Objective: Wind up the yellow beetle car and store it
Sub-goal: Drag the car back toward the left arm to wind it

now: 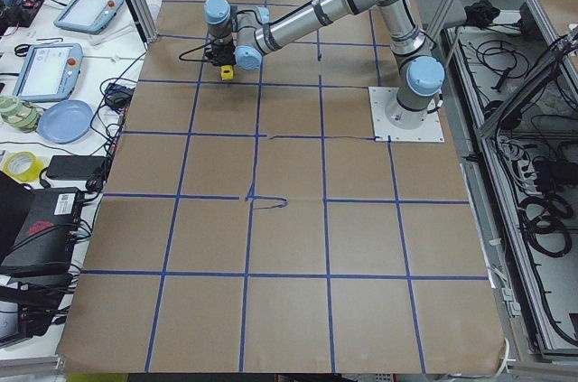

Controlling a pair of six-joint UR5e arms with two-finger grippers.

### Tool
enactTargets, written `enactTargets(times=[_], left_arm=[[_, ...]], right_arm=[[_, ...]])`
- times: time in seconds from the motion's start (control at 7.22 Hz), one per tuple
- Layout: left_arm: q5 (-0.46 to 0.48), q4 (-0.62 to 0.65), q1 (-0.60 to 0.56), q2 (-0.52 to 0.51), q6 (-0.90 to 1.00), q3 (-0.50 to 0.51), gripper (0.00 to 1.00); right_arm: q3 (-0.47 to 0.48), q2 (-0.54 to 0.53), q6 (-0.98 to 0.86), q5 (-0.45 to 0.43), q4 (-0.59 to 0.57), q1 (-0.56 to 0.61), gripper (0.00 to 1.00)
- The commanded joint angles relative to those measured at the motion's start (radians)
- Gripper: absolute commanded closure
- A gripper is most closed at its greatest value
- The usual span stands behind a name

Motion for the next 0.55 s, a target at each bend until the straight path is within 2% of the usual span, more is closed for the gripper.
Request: enactTargets(times=[0.0,0.42], left_arm=[[0.000,0.000,0.009,-0.017,0.097,0.000,1.00],[0.003,0.000,0.050,-0.019,0.153,0.003,1.00]], right_arm=[[-0.001,0.001,0.000,0.000,0.000,0.000,0.00],[-0.001,-0.001,0.000,0.000,0.000,0.000,0.00]])
